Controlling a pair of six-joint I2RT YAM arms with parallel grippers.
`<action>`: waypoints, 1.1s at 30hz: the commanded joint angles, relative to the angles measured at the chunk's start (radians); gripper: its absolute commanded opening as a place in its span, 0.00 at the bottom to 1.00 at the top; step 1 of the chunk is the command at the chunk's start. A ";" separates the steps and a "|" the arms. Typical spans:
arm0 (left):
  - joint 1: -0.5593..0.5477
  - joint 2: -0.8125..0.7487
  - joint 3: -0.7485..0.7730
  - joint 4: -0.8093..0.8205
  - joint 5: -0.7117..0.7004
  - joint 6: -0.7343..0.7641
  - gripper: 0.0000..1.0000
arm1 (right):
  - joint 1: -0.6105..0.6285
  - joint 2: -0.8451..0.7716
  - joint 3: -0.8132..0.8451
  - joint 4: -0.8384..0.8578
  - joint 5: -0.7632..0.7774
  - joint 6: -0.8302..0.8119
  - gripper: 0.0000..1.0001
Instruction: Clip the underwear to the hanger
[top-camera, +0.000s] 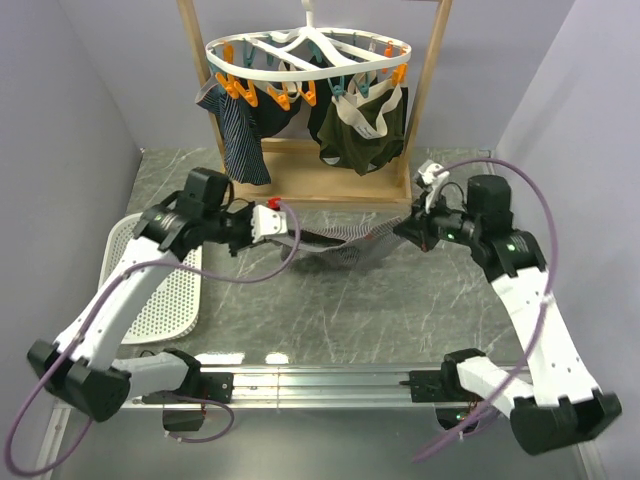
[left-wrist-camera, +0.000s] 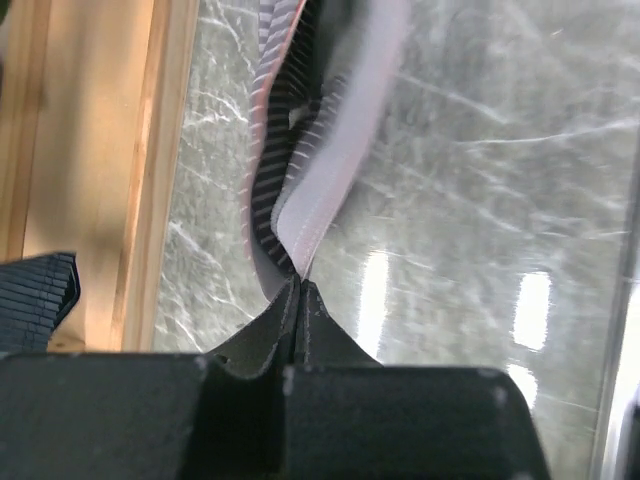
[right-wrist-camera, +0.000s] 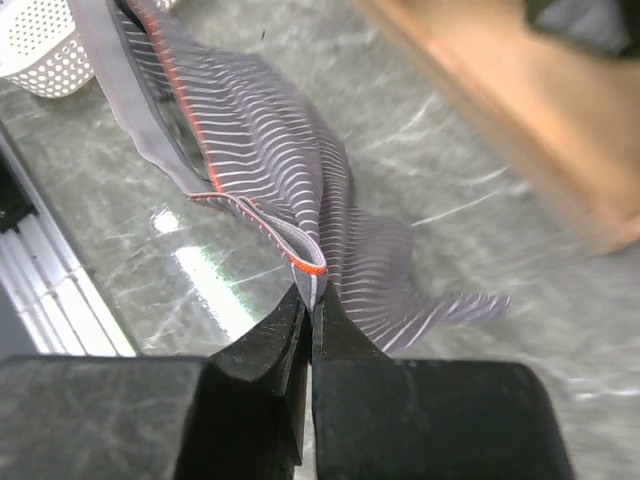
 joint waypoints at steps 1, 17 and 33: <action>-0.004 -0.140 0.028 -0.117 0.047 -0.063 0.00 | -0.005 -0.092 0.058 -0.090 0.023 -0.110 0.00; -0.006 -0.200 -0.141 -0.238 0.188 0.089 0.00 | -0.005 -0.097 -0.207 -0.020 -0.043 -0.080 0.00; -0.015 0.205 -0.213 0.355 -0.174 -0.500 0.72 | 0.012 0.511 -0.134 0.161 0.173 0.005 0.00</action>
